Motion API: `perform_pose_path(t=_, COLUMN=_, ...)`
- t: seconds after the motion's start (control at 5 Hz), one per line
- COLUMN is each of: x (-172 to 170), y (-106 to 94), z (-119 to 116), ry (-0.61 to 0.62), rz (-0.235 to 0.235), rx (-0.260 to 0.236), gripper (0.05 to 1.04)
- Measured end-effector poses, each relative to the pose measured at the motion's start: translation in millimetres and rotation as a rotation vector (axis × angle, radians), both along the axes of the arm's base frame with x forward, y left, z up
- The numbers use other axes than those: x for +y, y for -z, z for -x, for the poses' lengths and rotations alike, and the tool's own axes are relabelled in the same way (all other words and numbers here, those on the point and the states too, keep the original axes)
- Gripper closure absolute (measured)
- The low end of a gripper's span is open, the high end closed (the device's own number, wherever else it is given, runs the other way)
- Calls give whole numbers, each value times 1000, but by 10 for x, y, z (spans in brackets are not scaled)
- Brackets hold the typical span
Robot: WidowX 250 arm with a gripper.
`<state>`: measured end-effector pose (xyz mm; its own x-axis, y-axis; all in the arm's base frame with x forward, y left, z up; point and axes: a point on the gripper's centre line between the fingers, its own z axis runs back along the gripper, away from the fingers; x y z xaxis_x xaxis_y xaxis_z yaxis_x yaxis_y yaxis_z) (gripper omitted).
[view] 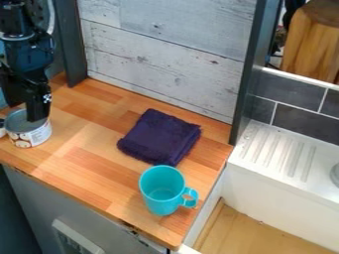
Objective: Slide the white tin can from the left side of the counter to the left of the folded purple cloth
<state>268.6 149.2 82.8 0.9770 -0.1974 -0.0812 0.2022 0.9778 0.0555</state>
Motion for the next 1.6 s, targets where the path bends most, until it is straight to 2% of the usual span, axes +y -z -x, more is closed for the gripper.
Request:
perform_pose_path(t=0.2, x=-23, y=96, z=21, ry=-1, rz=16, rx=29, gripper=83)
perform_pose_path(t=0.4, x=-35, y=93, z=58, ry=-11, rz=22, rx=53, gripper=83)
perform_pose_path(t=0.6, x=-32, y=85, z=148, ry=-51, rz=21, rx=106, gripper=83)
perform_pose_path(t=0.8, x=-3, y=20, z=304, ry=-136, rz=20, rx=219, gripper=83)
perform_pose_path(t=1.0, x=133, y=41, z=436, ry=-186, rz=-7, rx=250, gripper=83)
perform_pose_path(t=1.2, x=333, y=136, z=495, ry=-162, rz=-155, rx=240, gripper=83)
perform_pose_path(t=1.4, x=452, y=253, z=508, ry=-129, rz=-222, rx=264, gripper=83)
perform_pose_path(t=1.6, x=528, y=441, z=569, ry=-80, rz=-248, rx=353, gripper=83)
